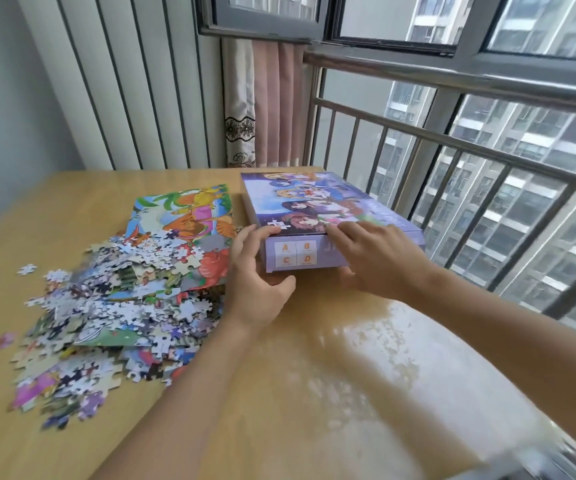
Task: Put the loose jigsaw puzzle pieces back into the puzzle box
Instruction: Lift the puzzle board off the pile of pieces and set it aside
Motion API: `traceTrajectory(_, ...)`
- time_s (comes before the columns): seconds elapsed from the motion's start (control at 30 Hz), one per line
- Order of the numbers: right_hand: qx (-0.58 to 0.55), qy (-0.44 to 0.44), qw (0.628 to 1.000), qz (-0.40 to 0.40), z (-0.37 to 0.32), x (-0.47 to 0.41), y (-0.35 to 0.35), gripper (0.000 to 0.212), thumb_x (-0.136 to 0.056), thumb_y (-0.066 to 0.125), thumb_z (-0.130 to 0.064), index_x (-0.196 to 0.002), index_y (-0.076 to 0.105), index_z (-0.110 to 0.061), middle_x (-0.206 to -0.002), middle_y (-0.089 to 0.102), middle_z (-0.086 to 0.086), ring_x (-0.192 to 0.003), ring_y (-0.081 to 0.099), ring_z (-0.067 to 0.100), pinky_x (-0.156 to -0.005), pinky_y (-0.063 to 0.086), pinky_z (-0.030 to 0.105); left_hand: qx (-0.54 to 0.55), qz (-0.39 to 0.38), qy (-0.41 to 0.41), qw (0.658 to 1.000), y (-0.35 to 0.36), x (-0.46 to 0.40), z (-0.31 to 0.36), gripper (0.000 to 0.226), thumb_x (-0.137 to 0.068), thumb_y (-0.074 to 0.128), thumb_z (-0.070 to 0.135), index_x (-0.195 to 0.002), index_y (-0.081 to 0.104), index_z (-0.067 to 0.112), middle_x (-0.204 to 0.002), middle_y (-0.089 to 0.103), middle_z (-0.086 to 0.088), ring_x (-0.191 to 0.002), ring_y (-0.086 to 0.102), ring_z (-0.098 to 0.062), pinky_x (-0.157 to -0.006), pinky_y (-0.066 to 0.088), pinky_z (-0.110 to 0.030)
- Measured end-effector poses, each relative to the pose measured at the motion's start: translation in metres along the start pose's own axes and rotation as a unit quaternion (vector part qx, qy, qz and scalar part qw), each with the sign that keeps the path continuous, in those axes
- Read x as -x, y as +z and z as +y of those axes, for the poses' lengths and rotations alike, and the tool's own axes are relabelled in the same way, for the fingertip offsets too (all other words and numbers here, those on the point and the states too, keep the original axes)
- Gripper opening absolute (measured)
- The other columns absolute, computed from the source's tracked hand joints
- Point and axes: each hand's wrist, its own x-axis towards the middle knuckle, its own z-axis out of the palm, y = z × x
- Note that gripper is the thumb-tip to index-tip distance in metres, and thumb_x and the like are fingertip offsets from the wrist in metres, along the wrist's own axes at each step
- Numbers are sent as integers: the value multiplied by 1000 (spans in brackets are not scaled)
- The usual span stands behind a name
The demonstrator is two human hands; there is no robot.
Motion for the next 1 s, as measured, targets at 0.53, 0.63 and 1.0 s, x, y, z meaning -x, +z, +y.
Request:
traceTrajectory(0.53, -184, 62, 968, 160, 22, 22, -19, 26, -99, 57, -36, -101, 73, -15, -94, 75, 7, -85, 68, 33, -74, 55, 43, 84, 58, -15, 995, -4, 2, 9, 18, -92, 61, 50, -100, 67, 35, -119, 52, 11, -88, 68, -15, -51, 58, -27)
traceTrajectory(0.63, -274, 111, 949, 113, 39, 7, -31, 18, -94, 67, -34, -94, 78, -19, -79, 73, 5, -71, 63, 28, -68, 52, 42, 33, 62, -34, 997, -1, 5, 14, 32, -82, 69, 61, -97, 66, 33, -114, 56, 8, -90, 64, -7, -61, 55, -19)
traceTrajectory(1.0, -285, 253, 889, 256, 22, 46, 7, 52, -74, 78, -36, -123, 65, -25, -124, 64, -1, -116, 58, 23, -103, 47, 39, -61, 54, 45, 996, -5, 8, -3, 11, -97, 48, 29, -103, 57, 27, -95, 59, 6, -74, 68, -27, -62, 57, -48)
